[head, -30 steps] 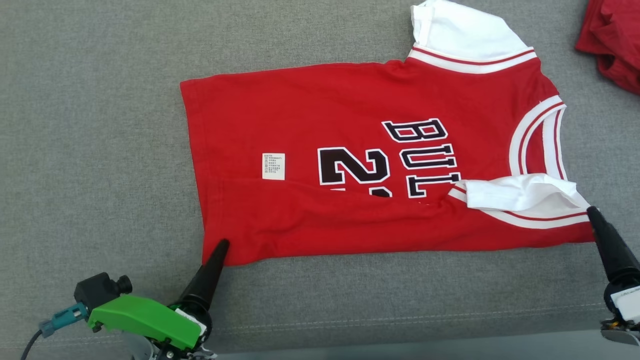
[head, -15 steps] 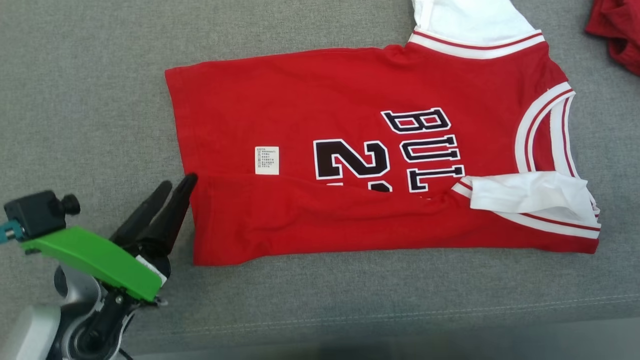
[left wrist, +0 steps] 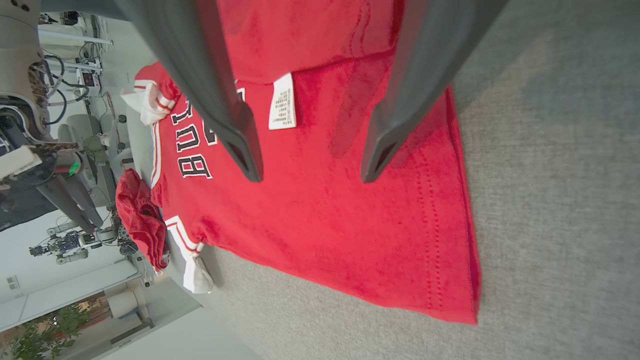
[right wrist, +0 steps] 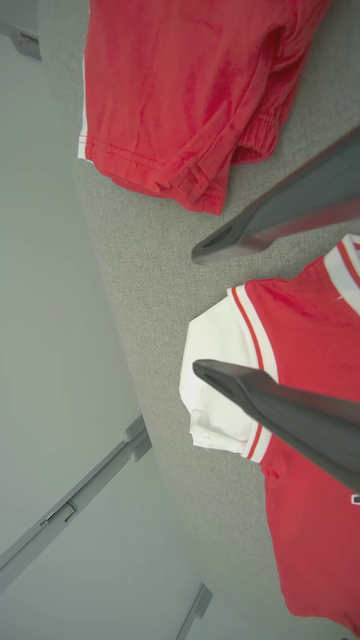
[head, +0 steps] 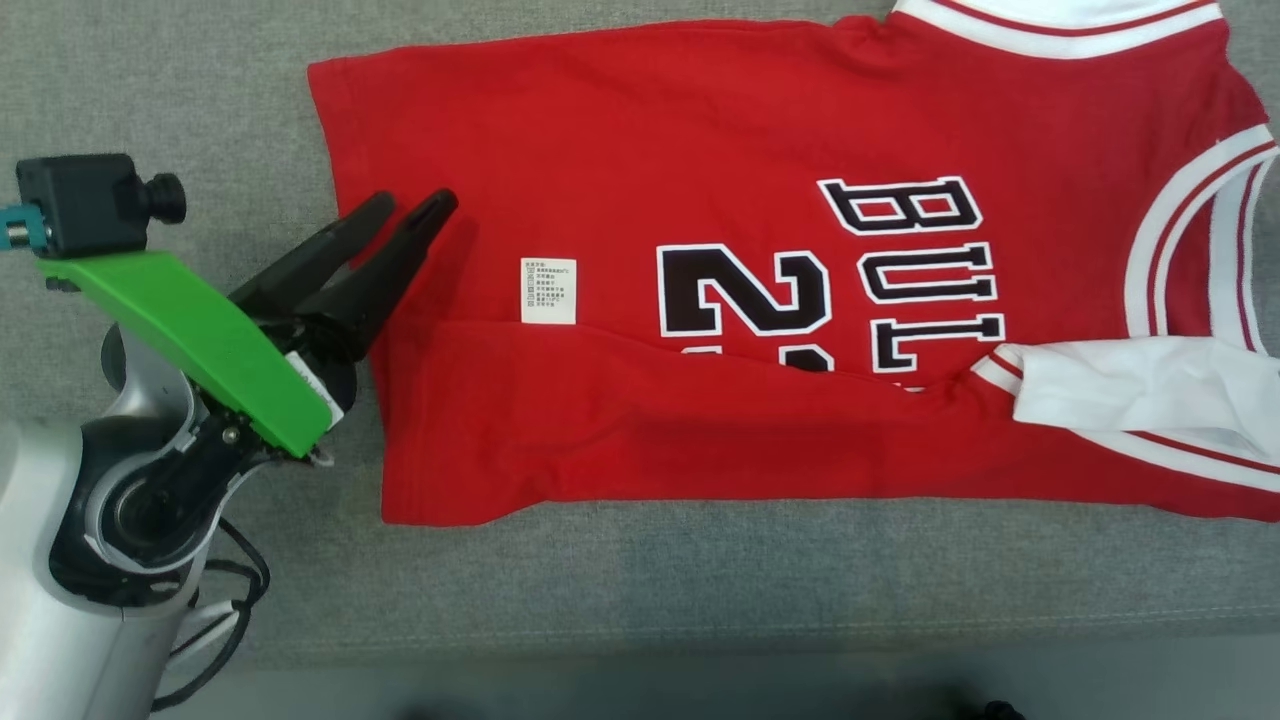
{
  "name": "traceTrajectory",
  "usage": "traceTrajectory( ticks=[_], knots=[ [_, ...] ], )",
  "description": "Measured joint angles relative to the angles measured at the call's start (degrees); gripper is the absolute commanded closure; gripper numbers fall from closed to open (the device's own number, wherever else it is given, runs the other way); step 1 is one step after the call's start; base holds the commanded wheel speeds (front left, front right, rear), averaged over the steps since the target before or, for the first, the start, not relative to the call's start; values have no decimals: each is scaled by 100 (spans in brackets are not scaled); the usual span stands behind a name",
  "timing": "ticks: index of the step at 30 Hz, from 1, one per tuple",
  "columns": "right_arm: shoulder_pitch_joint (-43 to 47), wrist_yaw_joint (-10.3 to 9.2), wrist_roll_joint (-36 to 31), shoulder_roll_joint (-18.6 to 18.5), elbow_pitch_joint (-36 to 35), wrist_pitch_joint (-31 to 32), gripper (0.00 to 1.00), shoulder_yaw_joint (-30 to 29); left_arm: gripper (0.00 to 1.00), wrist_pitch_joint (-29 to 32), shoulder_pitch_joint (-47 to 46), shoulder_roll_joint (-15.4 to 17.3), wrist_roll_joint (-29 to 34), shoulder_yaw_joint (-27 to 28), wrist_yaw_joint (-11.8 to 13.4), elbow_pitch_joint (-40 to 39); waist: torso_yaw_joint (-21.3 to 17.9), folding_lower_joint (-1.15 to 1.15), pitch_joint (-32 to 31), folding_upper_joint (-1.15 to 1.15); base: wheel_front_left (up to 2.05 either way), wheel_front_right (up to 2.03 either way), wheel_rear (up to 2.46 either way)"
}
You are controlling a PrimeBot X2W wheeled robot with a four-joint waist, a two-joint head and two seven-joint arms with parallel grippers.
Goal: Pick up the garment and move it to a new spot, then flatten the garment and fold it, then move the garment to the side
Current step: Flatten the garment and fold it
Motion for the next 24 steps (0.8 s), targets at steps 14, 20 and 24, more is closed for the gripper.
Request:
traceTrajectory(
  ticks=[14,20,24],
  knots=[
    [-665,-25,-119,111,811,259,0,439,0,94,-1090,-125,141,-122,-439,1035,348,0,525,0,0,0,0],
    [-780,-25,-123,148,920,274,0,511,0,121,-1279,-127,249,-188,-614,1314,344,0,525,0,0,0,0],
    [-783,-24,-123,232,1032,266,0,539,0,105,-1469,-154,374,-215,-704,1558,329,0,499,0,0,0,0]
  ],
)
